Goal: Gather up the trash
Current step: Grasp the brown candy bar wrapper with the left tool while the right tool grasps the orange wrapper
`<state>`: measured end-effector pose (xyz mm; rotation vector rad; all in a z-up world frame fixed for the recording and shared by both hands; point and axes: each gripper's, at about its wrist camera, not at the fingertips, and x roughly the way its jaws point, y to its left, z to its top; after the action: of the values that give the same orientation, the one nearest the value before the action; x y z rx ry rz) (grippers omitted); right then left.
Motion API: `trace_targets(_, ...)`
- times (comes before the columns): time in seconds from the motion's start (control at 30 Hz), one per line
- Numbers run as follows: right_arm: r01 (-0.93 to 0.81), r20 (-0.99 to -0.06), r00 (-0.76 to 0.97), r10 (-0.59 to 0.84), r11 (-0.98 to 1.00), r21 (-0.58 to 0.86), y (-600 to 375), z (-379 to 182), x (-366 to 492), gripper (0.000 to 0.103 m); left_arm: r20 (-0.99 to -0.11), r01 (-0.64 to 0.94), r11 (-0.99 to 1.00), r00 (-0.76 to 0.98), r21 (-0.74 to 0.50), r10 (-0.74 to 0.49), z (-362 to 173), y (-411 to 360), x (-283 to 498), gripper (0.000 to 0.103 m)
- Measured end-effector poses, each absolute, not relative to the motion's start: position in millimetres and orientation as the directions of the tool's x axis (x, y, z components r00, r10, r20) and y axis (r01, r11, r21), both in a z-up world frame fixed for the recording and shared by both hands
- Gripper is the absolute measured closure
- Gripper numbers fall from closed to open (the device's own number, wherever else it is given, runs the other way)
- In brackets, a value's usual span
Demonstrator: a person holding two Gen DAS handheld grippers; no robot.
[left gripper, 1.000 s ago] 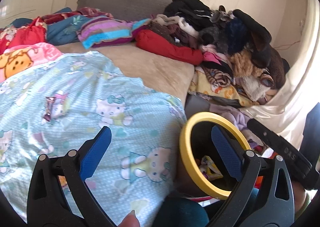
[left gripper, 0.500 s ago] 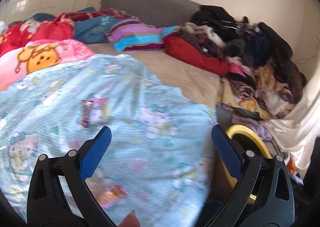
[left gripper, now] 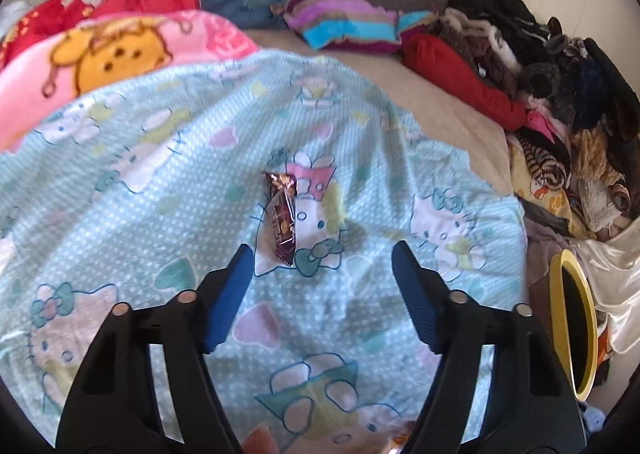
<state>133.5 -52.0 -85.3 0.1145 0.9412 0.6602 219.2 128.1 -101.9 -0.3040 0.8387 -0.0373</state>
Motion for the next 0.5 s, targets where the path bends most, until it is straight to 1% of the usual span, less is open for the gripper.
trace_targets(0.1,-0.483,-0.725,0.375,0.578,0.789,0.379,-38,-97,139,0.049,-0.740,-0.079,0.954,0.651,-0.291,-0.172,-112,131,229,0.044)
trace_targets(0.13,-0.482,-0.727,0.361,0.584,0.784,0.391,-34,-101,142,0.053,-0.742,-0.080,0.953,0.647,-0.293,-0.174,-115,131,232,0.048)
trace_targets(0.2,-0.477,-0.732,0.328,0.597,0.773,0.418,-30,-110,148,0.067,-0.756,-0.086,0.952,0.631,-0.294,-0.176,-122,132,239,0.053)
trace_targets(0.23,-0.475,-0.733,0.304,0.609,0.763,0.437,-28,-114,150,0.081,-0.762,-0.092,0.952,0.624,-0.291,-0.173,-126,132,242,0.053)
trace_targets(0.27,-0.474,-0.732,0.293,0.615,0.758,0.447,-29,-117,150,0.093,-0.767,-0.100,0.953,0.620,-0.287,-0.166,-128,132,244,0.053)
trace_targets(0.37,-0.481,-0.727,0.299,0.619,0.755,0.445,-33,-117,146,0.096,-0.778,-0.121,0.953,0.610,-0.278,-0.149,-135,134,251,0.059)
trace_targets(0.4,-0.477,-0.720,0.309,0.621,0.756,0.448,-39,-115,145,0.096,-0.779,-0.127,0.953,0.610,-0.276,-0.145,-137,134,253,0.067)
trace_targets(0.43,-0.471,-0.713,0.315,0.627,0.755,0.456,-44,-113,144,0.096,-0.782,-0.134,0.953,0.608,-0.272,-0.138,-138,134,254,0.082)
trace_targets(0.5,-0.445,-0.699,0.343,0.627,0.764,0.468,-59,-107,142,0.096,-0.787,-0.149,0.956,0.605,-0.254,-0.115,-138,132,255,0.093)
